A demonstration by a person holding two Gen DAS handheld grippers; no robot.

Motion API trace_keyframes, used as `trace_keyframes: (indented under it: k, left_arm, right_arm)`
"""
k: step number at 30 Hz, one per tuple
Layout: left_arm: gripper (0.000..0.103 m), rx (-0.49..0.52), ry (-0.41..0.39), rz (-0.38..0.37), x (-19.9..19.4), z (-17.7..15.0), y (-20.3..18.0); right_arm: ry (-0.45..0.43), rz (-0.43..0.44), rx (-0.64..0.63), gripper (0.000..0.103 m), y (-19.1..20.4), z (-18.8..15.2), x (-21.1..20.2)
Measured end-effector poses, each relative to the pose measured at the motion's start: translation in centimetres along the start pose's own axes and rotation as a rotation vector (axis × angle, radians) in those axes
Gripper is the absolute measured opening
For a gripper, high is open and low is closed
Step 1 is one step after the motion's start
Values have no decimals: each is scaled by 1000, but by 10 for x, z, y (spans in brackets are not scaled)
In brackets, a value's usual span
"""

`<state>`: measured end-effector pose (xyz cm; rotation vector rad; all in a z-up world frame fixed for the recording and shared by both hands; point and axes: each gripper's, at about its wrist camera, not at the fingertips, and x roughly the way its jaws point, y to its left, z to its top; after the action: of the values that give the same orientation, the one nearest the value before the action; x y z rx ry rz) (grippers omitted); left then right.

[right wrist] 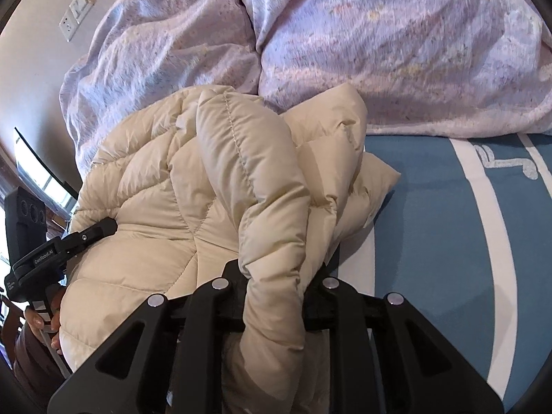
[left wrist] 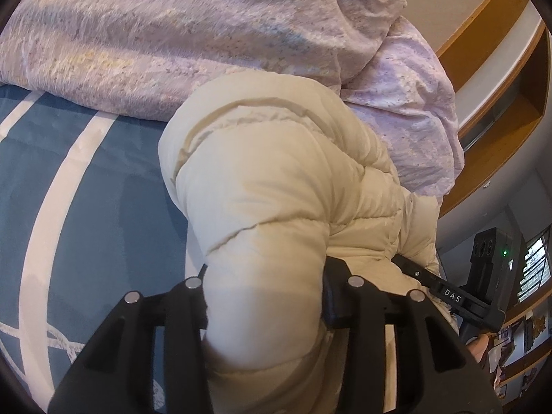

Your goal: Fold large clothes

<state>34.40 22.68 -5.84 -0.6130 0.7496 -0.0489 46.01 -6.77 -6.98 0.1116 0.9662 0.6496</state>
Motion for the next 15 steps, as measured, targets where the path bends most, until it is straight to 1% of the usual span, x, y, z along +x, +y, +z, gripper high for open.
trace_keyframes:
  k: [5,8,11,13,14,15]
  left_arm:
    - [45,-3,-2,5,6,1,2]
    - [50,-12,-4,8,10,0,6]
    - [56,-22,-6,19,11,-1,8]
    - [65,-32,-5,36,10,-2,8]
    - [68,-34,-4,45,9,-2,8]
    - [73,-34,-7,62,7,-3,7]
  right_arm:
    - [6,-6,-4,21,1,0,7]
    - [11,4,10,24,-2,0,10]
    - [18,11,32,27,-7,-2,11]
    - [13,-7,28,32,-6,-4,9]
    - [7,-17,24,34,-6,-6,7]
    - [1,-25,23,38,-5,-8,5]
